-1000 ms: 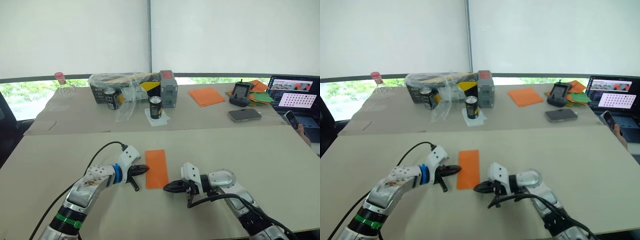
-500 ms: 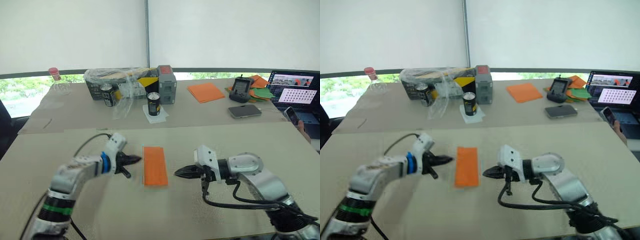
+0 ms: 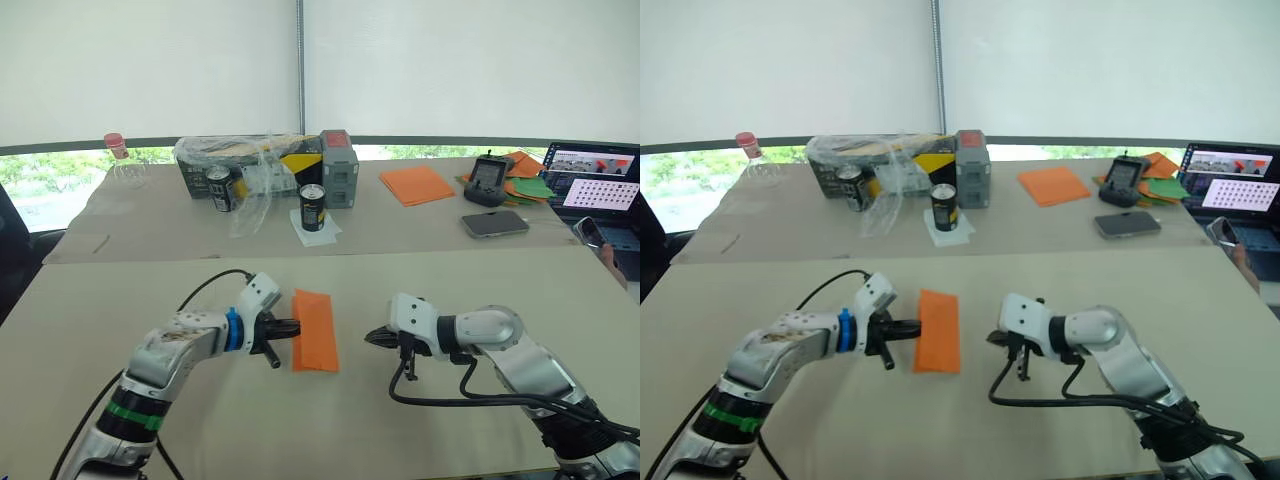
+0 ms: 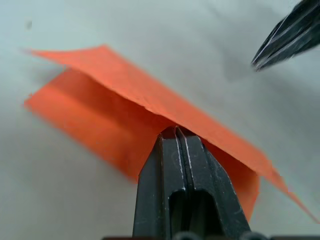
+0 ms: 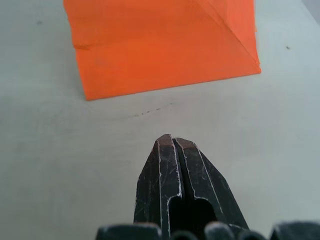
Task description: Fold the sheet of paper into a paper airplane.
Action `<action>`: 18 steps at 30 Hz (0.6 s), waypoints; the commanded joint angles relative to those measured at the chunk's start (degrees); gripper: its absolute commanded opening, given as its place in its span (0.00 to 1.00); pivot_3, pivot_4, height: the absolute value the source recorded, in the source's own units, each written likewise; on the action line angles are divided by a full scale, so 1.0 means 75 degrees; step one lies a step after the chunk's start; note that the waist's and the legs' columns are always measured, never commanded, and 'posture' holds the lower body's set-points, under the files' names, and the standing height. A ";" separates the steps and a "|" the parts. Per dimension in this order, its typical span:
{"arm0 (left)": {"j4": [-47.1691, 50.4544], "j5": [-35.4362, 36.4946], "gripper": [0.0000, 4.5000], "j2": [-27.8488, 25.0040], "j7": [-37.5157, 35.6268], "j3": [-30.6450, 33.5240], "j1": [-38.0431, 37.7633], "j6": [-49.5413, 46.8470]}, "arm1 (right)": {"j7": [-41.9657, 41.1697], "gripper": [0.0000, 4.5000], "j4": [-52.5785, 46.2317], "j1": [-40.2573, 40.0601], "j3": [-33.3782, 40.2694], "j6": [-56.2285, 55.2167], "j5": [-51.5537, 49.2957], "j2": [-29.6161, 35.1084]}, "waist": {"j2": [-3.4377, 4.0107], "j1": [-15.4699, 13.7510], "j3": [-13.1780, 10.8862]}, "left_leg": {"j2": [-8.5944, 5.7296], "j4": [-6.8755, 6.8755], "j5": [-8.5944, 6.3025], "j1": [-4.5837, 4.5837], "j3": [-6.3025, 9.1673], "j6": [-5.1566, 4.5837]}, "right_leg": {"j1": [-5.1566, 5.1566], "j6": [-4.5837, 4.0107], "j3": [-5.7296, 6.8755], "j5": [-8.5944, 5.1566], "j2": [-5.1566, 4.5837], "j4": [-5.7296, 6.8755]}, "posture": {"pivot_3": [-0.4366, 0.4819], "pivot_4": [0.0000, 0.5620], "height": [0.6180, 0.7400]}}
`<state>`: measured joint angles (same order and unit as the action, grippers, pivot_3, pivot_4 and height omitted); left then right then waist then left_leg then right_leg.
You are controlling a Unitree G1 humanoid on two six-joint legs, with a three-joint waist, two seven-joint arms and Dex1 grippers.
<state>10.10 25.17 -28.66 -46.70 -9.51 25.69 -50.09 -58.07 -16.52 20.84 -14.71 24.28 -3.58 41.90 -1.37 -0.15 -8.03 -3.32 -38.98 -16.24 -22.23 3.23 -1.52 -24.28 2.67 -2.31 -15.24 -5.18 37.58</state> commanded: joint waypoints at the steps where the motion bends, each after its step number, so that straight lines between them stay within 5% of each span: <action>1: -0.0111 -0.0299 0.00 -0.0023 -0.0103 -0.0499 0.0121 0.0273 | 0.0217 0.00 -0.0254 0.0130 0.0691 0.0141 -0.0094 0.0291 | 0.0000 -0.0006 0.0000 | -0.0002 0.0000 0.0000 0.0003 -0.0001 -0.0001 | 0.0002 0.0000 -0.0002 0.0000 -0.0001 0.0000 | 0.48 0.27 1.00; 7: -0.1171 -0.0932 0.00 0.0670 -0.0039 -0.1348 0.0282 0.0916 | 0.0512 0.00 -0.1023 0.0010 0.1729 0.1040 -0.0446 0.0719 | -0.0001 -0.0068 0.0000 | -0.0001 0.0000 0.0001 0.0002 -0.0004 -0.0003 | 0.0001 0.0000 -0.0003 0.0000 0.0002 0.0003 | 0.48 0.27 1.00; 18: -0.2102 -0.1432 0.00 0.1235 -0.0274 -0.1761 0.0575 0.1497 | 0.1229 0.00 -0.1978 -0.0318 0.1226 0.1790 -0.0701 0.0098 | -0.0001 -0.0082 0.0001 | -0.0016 -0.0005 0.0013 0.0010 -0.0004 -0.0022 | 0.0017 0.0014 -0.0007 0.0008 -0.0010 0.0006 | 0.48 0.27 1.00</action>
<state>-4.15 15.90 -19.29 -48.53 -21.14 30.58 -38.74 -49.88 -29.55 18.02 -4.86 37.60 -8.71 43.03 -1.38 -0.77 -8.03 -3.44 -39.02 -16.13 -22.14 3.20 -1.68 -24.15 2.78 -2.36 -15.18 -5.25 37.63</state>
